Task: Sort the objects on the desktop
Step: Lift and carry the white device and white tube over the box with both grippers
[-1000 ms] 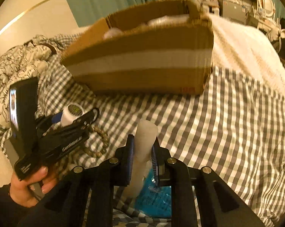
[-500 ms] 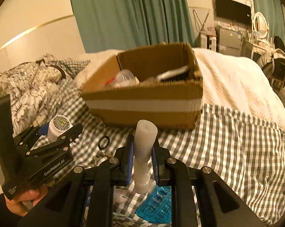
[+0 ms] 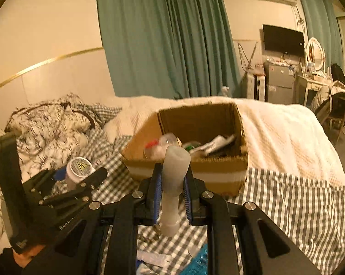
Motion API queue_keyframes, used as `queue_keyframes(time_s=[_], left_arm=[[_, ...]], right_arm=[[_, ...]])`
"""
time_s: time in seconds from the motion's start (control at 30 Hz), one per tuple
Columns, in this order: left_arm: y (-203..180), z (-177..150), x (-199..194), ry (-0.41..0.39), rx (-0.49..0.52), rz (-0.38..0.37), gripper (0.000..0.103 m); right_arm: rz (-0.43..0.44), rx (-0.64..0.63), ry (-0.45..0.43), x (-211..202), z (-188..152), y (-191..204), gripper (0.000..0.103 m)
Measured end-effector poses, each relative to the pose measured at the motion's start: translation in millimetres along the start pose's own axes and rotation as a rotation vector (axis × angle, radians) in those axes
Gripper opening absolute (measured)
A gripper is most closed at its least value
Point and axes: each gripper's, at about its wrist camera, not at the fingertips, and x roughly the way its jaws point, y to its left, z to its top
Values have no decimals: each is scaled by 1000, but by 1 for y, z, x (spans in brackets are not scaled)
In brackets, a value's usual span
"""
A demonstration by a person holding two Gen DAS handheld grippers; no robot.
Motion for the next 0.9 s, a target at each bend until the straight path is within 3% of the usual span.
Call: queue_keyframes(time_s=[0.4,0.7,0.9], left_arm=[[-1,58,-12,-63,-25,-62,62],[1,92,-1,-136,-9,1,62],[4,101,18,-110,-44,-48,62]], right_arm=[[16,-18,-121,-17,58,1,16],[8,-23,-170,-11,91,1,16],[-4,-44,-187,1,106,1,16]])
